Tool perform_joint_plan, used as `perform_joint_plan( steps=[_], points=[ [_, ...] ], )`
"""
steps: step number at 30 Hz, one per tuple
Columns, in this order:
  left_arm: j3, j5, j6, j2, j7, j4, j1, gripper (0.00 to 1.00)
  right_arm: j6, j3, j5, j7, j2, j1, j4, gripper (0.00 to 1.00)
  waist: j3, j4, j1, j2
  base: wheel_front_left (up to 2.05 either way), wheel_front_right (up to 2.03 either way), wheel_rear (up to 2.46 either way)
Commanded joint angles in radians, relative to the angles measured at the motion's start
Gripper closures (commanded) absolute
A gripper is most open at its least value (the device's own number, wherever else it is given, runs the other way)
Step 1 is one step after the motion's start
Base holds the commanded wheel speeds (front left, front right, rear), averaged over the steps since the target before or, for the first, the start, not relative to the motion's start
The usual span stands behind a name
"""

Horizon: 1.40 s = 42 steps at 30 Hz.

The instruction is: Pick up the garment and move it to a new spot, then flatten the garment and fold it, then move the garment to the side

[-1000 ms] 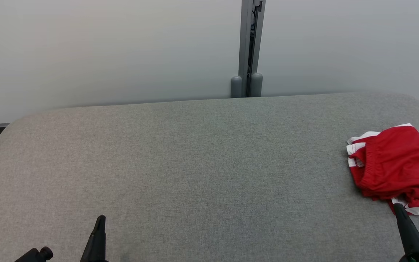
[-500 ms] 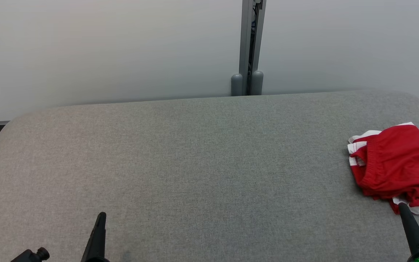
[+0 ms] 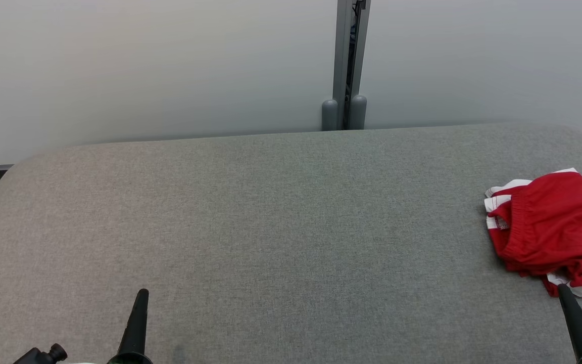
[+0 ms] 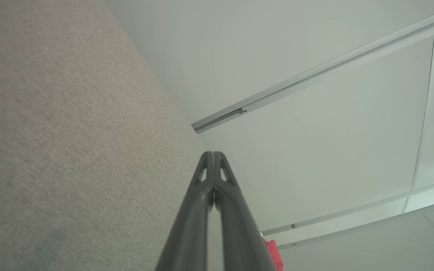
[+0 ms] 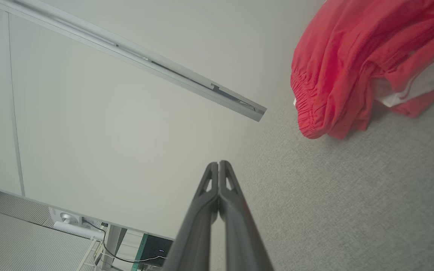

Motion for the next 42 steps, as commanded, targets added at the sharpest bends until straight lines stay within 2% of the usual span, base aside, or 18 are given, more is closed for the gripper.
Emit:
perform_joint_plan(
  steps=[1,42],
  points=[
    [0.008,-0.021,-0.009,0.004,0.003,-0.012,-0.023,1.0,0.0,-0.011,0.024,0.006,-0.001,0.001,-0.01,1.0,0.001,0.0,0.0,-0.0001,0.0,0.0,0.0],
    [0.044,-0.308,-0.083,-0.035,0.054,-0.044,-0.02,1.0,0.0,-0.058,0.337,0.064,0.032,0.022,-0.029,1.0,0.024,0.005,0.0,-0.0001,0.0,0.0,0.0]
  ],
)
